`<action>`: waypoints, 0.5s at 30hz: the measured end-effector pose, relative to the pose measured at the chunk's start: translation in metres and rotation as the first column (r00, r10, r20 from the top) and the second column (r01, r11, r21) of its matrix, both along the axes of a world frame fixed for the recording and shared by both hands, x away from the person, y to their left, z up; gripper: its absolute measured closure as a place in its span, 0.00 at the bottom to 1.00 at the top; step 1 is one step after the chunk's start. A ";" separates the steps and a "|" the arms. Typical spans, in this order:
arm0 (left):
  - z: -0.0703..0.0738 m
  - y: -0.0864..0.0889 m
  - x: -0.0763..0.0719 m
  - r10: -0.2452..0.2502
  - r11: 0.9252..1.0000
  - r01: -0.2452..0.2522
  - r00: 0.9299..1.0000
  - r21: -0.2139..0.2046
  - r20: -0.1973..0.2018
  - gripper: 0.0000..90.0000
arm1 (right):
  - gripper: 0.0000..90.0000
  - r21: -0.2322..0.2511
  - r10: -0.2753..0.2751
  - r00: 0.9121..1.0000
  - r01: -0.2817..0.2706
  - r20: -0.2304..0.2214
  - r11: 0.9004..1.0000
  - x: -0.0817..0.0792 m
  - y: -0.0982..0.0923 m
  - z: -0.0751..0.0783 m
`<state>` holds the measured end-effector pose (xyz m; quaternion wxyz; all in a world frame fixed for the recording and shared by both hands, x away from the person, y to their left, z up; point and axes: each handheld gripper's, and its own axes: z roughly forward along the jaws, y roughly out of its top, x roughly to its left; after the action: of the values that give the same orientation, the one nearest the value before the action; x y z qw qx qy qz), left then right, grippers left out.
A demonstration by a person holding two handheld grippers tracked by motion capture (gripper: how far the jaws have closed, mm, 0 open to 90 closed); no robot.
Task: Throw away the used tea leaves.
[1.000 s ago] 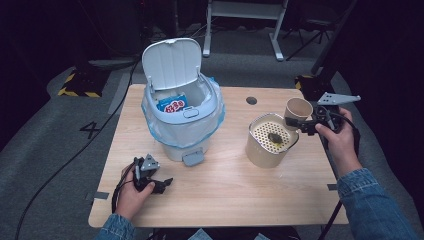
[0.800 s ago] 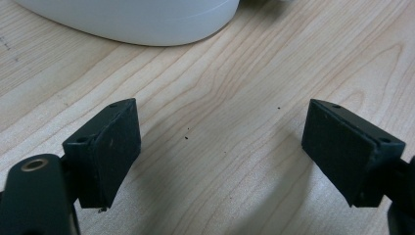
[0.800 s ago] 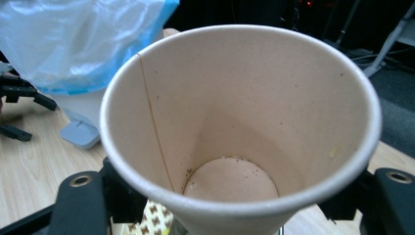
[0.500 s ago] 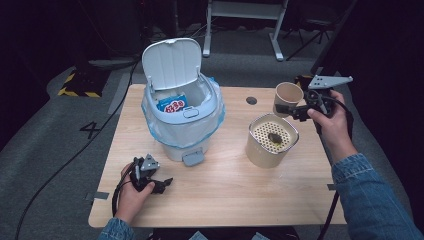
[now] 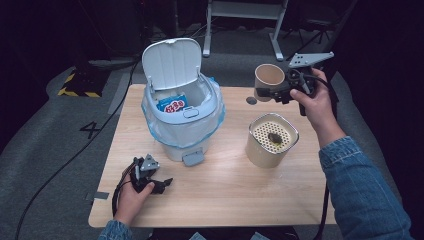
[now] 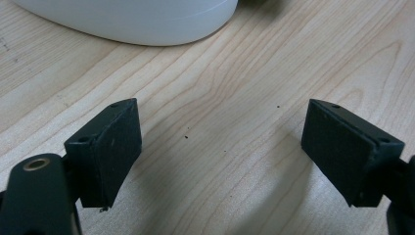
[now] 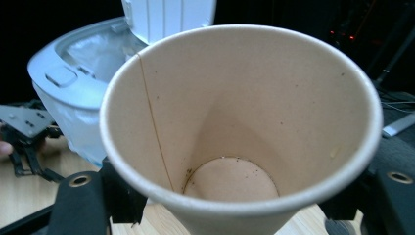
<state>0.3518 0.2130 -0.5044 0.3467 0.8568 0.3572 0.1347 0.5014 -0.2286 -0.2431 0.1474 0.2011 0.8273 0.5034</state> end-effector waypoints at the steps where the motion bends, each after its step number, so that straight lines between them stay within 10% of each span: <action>1: 0.000 0.000 0.000 -0.004 1.000 0.004 1.000 -0.005 -0.001 0.17 | 0.32 0.000 0.008 1.000 -0.008 0.001 1.000 0.001 0.005 0.002; 15: 0.000 0.000 0.006 -0.036 0.999 0.036 0.999 -0.004 -0.001 0.17 | 0.31 -0.008 0.086 0.996 -0.086 0.031 0.996 0.008 0.069 0.017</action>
<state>0.3575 0.2134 -0.5045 0.3507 0.8624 0.3422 0.1270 0.5091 -0.1597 -0.2264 0.1391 0.1568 0.8344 0.5098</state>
